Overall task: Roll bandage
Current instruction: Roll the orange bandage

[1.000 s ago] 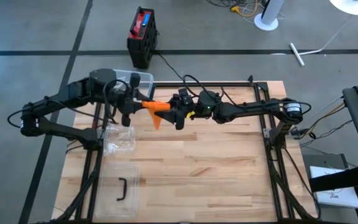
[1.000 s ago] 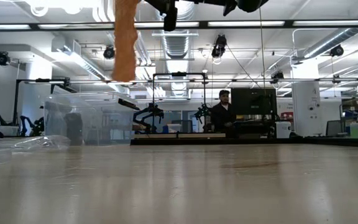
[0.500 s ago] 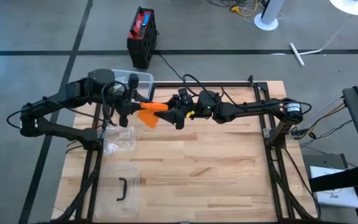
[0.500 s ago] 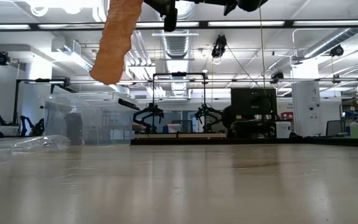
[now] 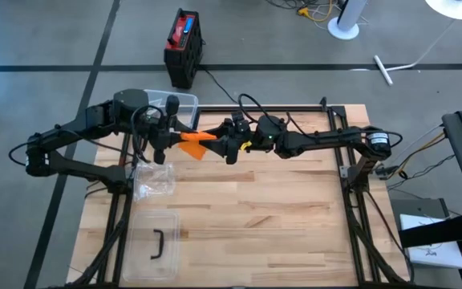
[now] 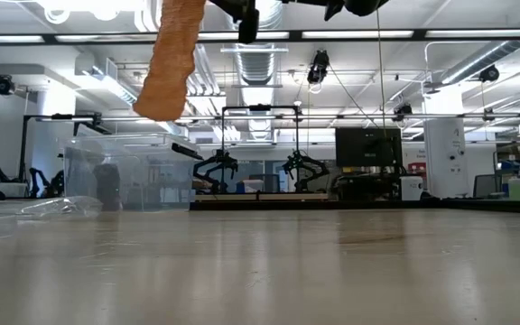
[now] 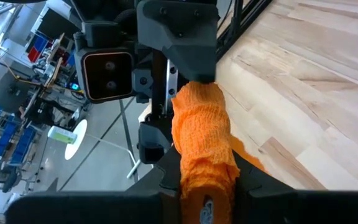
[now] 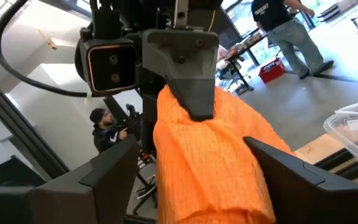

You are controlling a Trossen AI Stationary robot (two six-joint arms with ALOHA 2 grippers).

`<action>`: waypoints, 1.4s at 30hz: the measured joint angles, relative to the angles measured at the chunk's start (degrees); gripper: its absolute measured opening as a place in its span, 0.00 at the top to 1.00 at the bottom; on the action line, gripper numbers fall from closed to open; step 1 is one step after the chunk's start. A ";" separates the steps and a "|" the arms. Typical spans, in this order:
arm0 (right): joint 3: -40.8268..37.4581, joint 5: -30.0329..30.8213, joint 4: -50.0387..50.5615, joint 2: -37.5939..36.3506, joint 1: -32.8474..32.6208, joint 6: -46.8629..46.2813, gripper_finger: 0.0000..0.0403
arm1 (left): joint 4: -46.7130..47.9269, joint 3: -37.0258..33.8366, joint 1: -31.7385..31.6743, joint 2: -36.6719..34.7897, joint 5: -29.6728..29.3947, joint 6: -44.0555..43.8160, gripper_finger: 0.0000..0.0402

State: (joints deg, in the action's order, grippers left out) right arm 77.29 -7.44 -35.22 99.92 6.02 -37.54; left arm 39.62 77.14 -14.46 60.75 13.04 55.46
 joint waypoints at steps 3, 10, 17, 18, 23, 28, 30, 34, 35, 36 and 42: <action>0.03 0.04 -0.02 -0.04 0.02 0.07 0.35 | -0.05 0.00 0.00 0.00 0.00 0.00 0.89; 0.03 0.14 0.18 -0.04 0.02 0.82 0.45 | -0.59 0.00 0.00 0.02 -0.31 0.01 0.89; 0.05 0.42 0.17 -0.11 0.05 2.11 0.56 | -1.71 -0.02 0.00 0.02 -1.64 -1.60 0.88; 0.09 0.52 0.15 -0.15 0.09 2.53 0.58 | -2.14 -0.04 0.02 0.02 -2.39 -2.90 0.86; 0.14 0.89 0.64 -0.24 0.36 5.75 0.70 | -2.28 -0.08 0.07 -0.21 -5.69 -13.75 0.76; 0.23 0.60 3.16 -0.91 0.76 10.84 0.79 | 0.91 -0.15 0.07 -1.67 -10.05 -25.34 0.60; 0.20 0.29 3.82 -1.41 0.76 14.10 0.81 | 2.98 -0.15 0.02 -3.02 -11.10 -28.74 0.53; 0.14 -0.67 6.18 -2.90 0.53 20.64 0.83 | 2.81 -0.99 -0.07 -4.61 -10.16 -33.36 0.39; 0.08 -0.74 6.70 -3.10 0.52 21.61 0.83 | 2.03 -1.53 -0.07 -4.70 -8.79 -34.49 0.36; 0.09 -0.74 6.62 -3.15 0.52 22.30 0.83 | 0.84 -1.99 -0.07 -4.72 -7.39 -35.51 0.33; 0.09 -0.27 6.71 -3.61 0.55 25.76 0.82 | -4.61 -2.66 -0.07 -4.24 -4.97 -36.97 0.20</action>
State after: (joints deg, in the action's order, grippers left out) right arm 77.38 -7.71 -28.51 96.31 6.57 -11.78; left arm 35.01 74.49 -14.52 56.51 8.07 18.49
